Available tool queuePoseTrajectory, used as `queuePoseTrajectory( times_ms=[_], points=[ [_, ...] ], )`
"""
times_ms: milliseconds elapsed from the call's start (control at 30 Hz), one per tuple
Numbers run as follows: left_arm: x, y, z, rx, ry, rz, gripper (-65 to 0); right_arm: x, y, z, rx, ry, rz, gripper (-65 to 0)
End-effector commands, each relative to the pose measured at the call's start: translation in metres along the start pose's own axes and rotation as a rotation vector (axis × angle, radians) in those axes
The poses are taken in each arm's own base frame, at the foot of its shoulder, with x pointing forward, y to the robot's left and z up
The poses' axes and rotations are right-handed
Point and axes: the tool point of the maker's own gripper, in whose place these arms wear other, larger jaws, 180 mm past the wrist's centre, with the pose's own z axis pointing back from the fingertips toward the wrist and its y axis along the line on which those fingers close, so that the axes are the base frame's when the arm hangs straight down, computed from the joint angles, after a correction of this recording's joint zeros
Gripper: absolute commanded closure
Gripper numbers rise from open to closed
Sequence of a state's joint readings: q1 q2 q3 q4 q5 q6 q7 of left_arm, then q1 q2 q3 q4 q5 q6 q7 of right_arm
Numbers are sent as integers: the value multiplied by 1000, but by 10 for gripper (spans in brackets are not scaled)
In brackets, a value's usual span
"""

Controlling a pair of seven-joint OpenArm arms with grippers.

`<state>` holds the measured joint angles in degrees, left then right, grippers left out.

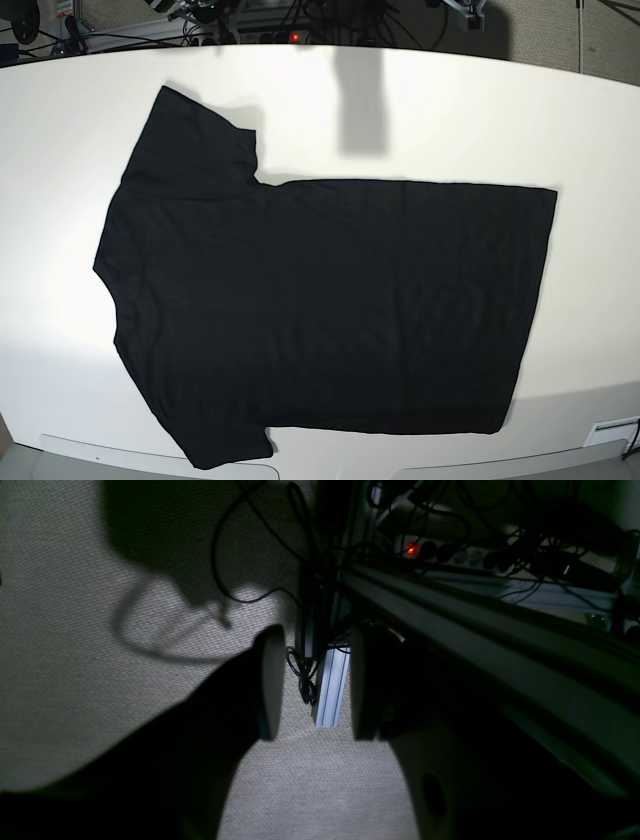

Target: Fold the T-shirt properly

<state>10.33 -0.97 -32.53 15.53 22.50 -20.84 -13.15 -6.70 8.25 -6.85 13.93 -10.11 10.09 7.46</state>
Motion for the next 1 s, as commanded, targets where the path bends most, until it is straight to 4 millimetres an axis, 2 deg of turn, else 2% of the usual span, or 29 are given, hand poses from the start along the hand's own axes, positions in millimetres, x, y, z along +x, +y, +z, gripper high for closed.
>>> queuePoseTrajectory(
  times_ms=[0, 367, 967],
  points=[
    [-1, 2, 2, -1, -8, -3, -215, 0, -5, 1, -11, -6, -2, -183],
    [-1, 4, 5, 3, -45, -1, -215, 1, -6, 1, -12, -10, -1, -183],
    [-4, 7, 5, 14, -26, 31, -215, -4, -24, 3, -40, -13, 7, -183]
  ],
)
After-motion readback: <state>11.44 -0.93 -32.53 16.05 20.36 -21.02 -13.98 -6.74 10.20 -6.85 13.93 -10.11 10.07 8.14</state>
